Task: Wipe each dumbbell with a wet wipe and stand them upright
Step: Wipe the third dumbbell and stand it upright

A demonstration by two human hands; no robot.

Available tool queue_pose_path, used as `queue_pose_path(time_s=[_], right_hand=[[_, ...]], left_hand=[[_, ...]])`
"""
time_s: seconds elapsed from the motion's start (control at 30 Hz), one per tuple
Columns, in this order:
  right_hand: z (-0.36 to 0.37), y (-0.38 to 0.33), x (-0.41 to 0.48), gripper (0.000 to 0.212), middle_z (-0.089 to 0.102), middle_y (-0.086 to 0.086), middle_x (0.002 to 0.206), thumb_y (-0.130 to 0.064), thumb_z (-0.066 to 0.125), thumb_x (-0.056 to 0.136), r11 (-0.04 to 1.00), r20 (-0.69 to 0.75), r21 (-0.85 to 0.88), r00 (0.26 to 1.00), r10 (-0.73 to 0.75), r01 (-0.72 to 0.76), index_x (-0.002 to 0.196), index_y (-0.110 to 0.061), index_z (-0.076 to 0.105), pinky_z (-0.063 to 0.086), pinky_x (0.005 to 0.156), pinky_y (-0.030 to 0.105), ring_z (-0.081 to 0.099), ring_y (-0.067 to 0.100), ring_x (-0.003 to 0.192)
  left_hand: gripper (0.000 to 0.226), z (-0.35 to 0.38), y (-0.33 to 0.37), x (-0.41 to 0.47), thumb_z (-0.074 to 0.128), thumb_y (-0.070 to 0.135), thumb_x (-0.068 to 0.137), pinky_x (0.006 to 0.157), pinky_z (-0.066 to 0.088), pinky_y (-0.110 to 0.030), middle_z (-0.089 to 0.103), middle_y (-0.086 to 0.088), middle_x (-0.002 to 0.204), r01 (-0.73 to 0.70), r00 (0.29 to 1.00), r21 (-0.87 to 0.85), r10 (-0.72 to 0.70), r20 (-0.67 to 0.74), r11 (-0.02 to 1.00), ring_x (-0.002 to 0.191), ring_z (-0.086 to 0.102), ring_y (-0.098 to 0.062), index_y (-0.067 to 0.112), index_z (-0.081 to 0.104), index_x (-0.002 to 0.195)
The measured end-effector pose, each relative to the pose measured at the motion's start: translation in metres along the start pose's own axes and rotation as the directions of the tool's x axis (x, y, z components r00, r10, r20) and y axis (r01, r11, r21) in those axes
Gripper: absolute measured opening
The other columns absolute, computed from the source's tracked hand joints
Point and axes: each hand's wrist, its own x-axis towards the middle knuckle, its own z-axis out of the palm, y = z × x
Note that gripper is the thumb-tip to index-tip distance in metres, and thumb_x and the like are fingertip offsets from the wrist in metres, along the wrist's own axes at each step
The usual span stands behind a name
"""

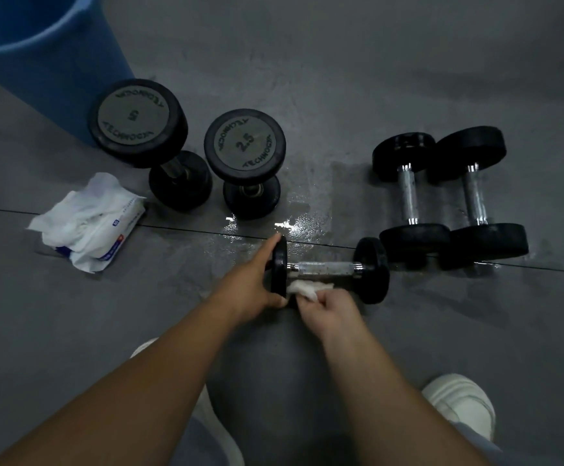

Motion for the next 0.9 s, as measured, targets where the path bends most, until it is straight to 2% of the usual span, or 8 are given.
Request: queue_pose_path(time_s=[0.13,0.23,0.3,0.47,0.53,0.6,0.67,0.9], right_hand=[[-0.002,-0.006,-0.007,0.019,0.070,0.014,0.097,-0.008,0.056,0.087,0.985,-0.017,-0.148,0.996,-0.089,0.085,0.098,0.001,0.069,0.045,0.070,0.021,0.059,0.016,0.086],[-0.019,-0.010,-0.010,0.047,0.060,0.017,0.124,0.012,0.034,0.069,0.991,-0.012,0.135,1.000,0.007,-0.005,0.105,-0.002,0.061,0.044,0.099,0.038,0.055,0.026,0.116],[-0.019,-0.017,-0.012,0.028,0.065,0.014,0.106,0.004,0.042,0.084,0.982,-0.078,-0.175,0.994,-0.083,0.068,0.100,-0.003,0.065,0.046,0.093,0.033,0.058,0.021,0.104],[-0.009,-0.028,-0.025,0.043,0.055,0.014,0.076,0.018,0.022,0.085,0.947,-0.048,-0.185,0.960,-0.275,0.263,0.079,-0.007,0.056,0.051,0.068,0.032,0.056,0.024,0.071],[-0.009,-0.022,-0.035,0.035,0.059,0.016,0.073,0.013,0.032,0.084,0.683,0.077,-0.540,0.837,-0.542,0.492,0.079,-0.004,0.062,0.048,0.047,0.023,0.054,0.021,0.059],[-0.011,-0.022,-0.021,0.021,0.062,0.025,0.098,-0.005,0.047,0.086,0.011,0.375,-0.819,0.550,-0.746,0.574,0.099,-0.004,0.063,0.050,0.057,0.030,0.056,0.028,0.075],[-0.021,-0.028,-0.001,0.033,0.054,0.018,0.123,-0.013,0.045,0.088,-0.609,0.648,-0.750,0.477,-0.594,0.259,0.117,-0.008,0.059,0.047,0.080,0.037,0.053,0.032,0.103],[-0.018,-0.053,-0.021,0.036,0.058,0.018,0.120,-0.003,0.042,0.089,-0.931,0.777,-0.312,0.615,-0.136,0.189,0.124,-0.002,0.052,0.049,0.081,0.039,0.056,0.035,0.110]], left_hand=[[0.120,0.003,0.008,-0.001,0.084,0.018,0.064,0.099,0.049,-0.037,0.054,-0.003,0.141,-0.030,0.999,0.117,0.032,-0.020,0.993,0.119,0.058,-0.023,0.051,0.005,0.149],[0.122,-0.001,0.015,0.004,0.089,0.019,0.059,0.109,0.040,-0.035,0.015,-0.001,0.163,-0.083,0.996,0.252,0.087,-0.004,0.964,0.137,0.041,-0.024,0.027,0.012,0.153],[0.125,0.001,0.012,0.000,0.091,0.022,0.057,0.111,0.038,-0.034,0.004,0.008,0.165,-0.105,0.994,0.326,0.106,0.014,0.940,0.141,0.036,-0.023,0.024,0.012,0.153],[0.123,-0.004,0.010,-0.007,0.092,0.032,0.056,0.107,0.041,-0.035,0.012,0.015,0.163,-0.118,0.991,0.377,0.133,-0.013,0.919,0.136,0.044,-0.021,0.028,0.016,0.153],[0.123,-0.009,0.015,-0.002,0.092,0.033,0.054,0.105,0.043,-0.036,0.022,0.010,0.161,-0.098,0.994,0.379,0.109,-0.007,0.920,0.133,0.047,-0.023,0.029,0.017,0.151],[0.122,-0.011,0.018,0.002,0.093,0.032,0.052,0.102,0.045,-0.036,0.035,0.003,0.155,-0.086,0.996,0.367,0.093,0.000,0.926,0.129,0.050,-0.025,0.030,0.019,0.148],[0.120,-0.011,0.018,0.003,0.093,0.033,0.050,0.101,0.046,-0.036,0.039,0.002,0.153,-0.085,0.996,0.361,0.091,-0.001,0.929,0.126,0.052,-0.025,0.031,0.020,0.146],[0.121,-0.008,0.013,0.002,0.094,0.033,0.048,0.104,0.044,-0.037,0.031,0.009,0.157,-0.076,0.997,0.324,0.083,-0.006,0.943,0.128,0.050,-0.020,0.034,0.020,0.145]])
